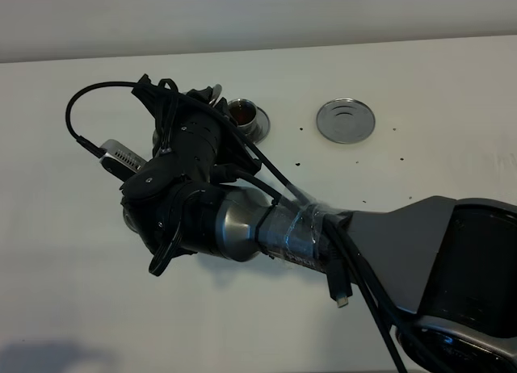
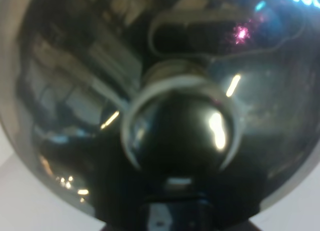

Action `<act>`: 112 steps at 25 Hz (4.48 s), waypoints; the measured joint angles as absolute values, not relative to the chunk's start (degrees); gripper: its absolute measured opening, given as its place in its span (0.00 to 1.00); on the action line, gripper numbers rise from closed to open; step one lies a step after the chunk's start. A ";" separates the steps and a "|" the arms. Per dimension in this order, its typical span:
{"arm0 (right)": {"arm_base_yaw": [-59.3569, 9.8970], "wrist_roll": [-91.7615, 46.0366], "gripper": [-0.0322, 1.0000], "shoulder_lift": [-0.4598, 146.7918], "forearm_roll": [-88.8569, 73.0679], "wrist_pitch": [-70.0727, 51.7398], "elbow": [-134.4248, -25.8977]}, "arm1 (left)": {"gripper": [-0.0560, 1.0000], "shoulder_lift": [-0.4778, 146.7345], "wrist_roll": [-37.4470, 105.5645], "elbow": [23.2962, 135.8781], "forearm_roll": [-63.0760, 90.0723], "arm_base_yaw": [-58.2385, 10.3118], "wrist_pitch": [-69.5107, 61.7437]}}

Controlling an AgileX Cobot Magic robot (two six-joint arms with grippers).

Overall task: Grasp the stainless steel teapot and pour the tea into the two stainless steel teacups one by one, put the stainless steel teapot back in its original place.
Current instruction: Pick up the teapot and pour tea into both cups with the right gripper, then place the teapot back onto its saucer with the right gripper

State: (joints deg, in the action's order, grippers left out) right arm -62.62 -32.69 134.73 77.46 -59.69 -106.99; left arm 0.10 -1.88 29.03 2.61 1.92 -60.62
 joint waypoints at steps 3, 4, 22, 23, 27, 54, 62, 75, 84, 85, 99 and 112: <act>-62.62 -33.26 0.20 134.73 77.74 -59.61 -106.99 | 0.48 0.10 -1.88 29.03 2.61 1.92 -60.62; -62.62 -33.51 0.20 134.73 77.80 -59.61 -106.99 | 0.48 0.10 -1.88 29.03 2.61 1.92 -60.62; -62.62 -34.28 0.20 134.73 80.65 -57.34 -106.99 | 0.48 0.10 -2.03 29.03 2.61 1.92 -60.62; -62.62 -34.28 0.20 134.73 80.71 -57.34 -106.99 | 0.48 0.10 -2.03 29.03 2.61 1.92 -60.62; -62.62 -34.35 0.20 134.73 80.76 -57.34 -106.99 | 0.48 0.10 -2.03 29.03 2.61 1.92 -60.62; -62.62 -36.95 0.20 134.73 83.78 -57.01 -106.99 | 0.48 0.10 -1.92 29.03 2.61 1.92 -60.62; -62.62 -36.99 0.20 134.73 84.49 -56.71 -106.99 | 0.48 0.10 -1.92 29.03 2.61 1.92 -60.62; -62.62 -37.06 0.20 134.73 84.59 -56.55 -106.99 | 0.48 0.10 -1.92 29.03 2.61 1.92 -60.62; -62.62 -36.49 0.20 134.73 78.99 -57.75 -106.99 | 0.48 0.10 -1.92 29.03 2.61 1.92 -60.62; -62.62 -36.06 0.20 134.73 77.41 -58.27 -106.99 | 0.48 0.10 -1.92 29.03 2.61 1.92 -60.62; -62.27 -22.58 0.20 134.21 56.50 -68.51 -114.49 | 0.48 0.10 -2.05 29.03 2.61 1.92 -60.62; -51.66 -11.78 0.20 128.69 15.73 -69.85 -119.06 | 0.48 0.10 -1.99 29.03 2.61 1.92 -60.62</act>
State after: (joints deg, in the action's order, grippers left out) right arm -51.66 -11.78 128.69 15.73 -69.85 -119.06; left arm 0.10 -1.99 29.03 2.61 1.92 -60.62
